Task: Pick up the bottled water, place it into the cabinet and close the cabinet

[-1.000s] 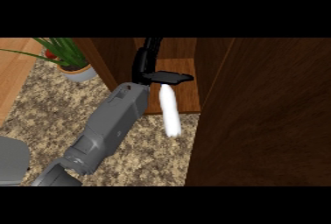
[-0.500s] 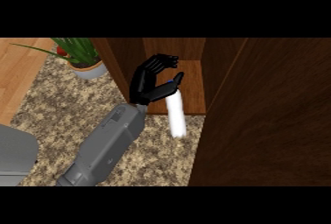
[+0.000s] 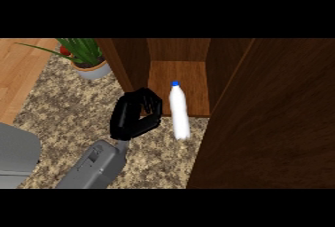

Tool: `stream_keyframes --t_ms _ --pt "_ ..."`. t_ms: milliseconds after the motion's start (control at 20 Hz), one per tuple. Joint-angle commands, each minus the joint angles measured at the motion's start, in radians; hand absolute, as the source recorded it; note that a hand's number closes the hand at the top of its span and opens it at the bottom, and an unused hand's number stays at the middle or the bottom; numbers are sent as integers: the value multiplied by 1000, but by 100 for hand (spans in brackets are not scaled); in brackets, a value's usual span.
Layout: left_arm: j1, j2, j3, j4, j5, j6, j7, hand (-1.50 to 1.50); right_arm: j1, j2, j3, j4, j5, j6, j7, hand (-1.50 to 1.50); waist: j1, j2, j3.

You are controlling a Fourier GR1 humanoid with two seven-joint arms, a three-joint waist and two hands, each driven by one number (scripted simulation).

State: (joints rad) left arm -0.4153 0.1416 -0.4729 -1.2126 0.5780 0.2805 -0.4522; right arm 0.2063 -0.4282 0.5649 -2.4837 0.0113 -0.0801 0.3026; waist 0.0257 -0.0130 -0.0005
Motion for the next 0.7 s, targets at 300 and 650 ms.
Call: stream_keyframes --t_ms 300,650 --pt "371 232 44 -406 0 -52 11 150 -94 126 259 -60 134 -49 180 150 -16 6 -1" --pt "515 285 117 -492 62 -144 -12 150 -320 329 323 111 126 -66 326 150 -8 11 -1"
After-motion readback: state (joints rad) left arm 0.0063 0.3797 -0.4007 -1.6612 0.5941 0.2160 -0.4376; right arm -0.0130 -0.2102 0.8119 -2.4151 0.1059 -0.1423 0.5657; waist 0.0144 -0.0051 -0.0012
